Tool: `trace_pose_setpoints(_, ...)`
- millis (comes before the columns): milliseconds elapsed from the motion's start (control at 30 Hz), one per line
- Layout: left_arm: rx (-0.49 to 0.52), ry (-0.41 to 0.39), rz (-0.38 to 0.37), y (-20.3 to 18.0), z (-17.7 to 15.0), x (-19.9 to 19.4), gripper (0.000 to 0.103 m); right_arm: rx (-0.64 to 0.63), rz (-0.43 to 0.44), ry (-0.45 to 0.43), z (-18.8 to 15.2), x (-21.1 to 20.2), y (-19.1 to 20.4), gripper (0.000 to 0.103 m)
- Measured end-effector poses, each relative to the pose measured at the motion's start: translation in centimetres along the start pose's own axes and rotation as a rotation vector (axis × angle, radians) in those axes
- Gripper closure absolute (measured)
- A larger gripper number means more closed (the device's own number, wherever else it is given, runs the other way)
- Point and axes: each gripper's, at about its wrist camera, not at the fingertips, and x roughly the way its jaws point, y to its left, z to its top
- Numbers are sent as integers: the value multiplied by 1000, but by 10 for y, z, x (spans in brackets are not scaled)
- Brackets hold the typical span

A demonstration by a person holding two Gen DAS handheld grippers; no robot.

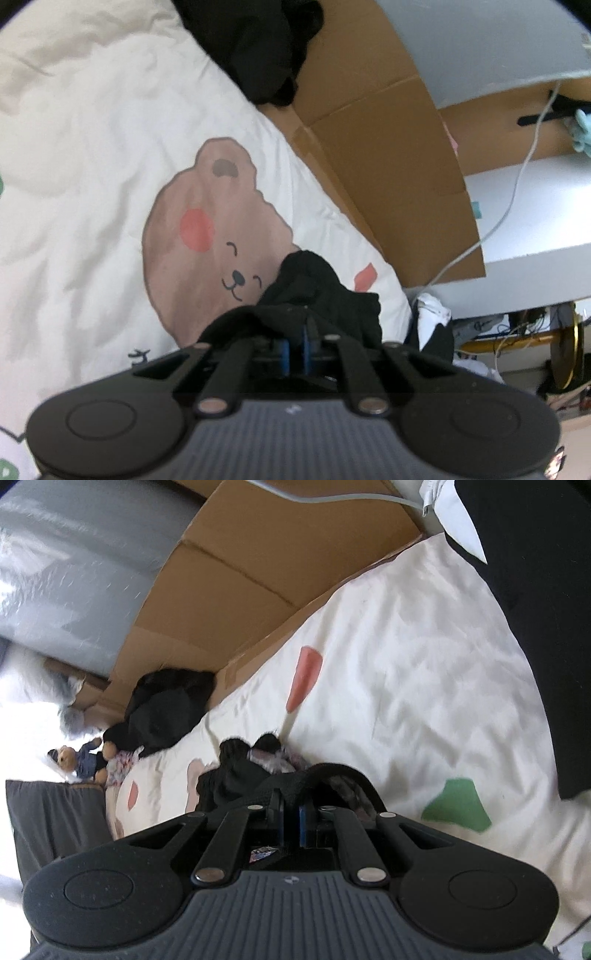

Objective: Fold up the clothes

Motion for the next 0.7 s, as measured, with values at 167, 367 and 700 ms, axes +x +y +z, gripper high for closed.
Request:
trace_pose_setpoints(167, -14, -31, -38, 11, 10, 8, 92, 18, 21, -32, 14, 12, -1, 86)
trace_pose_setpoints(367, -5, -194, -64, 12, 13, -1, 70, 32, 48, -122, 26, 11, -3, 62)
trace_pose_setpoints(700, 218, -119, 119, -2, 6, -8, 61, -105, -45, -100, 14, 2, -8, 60)
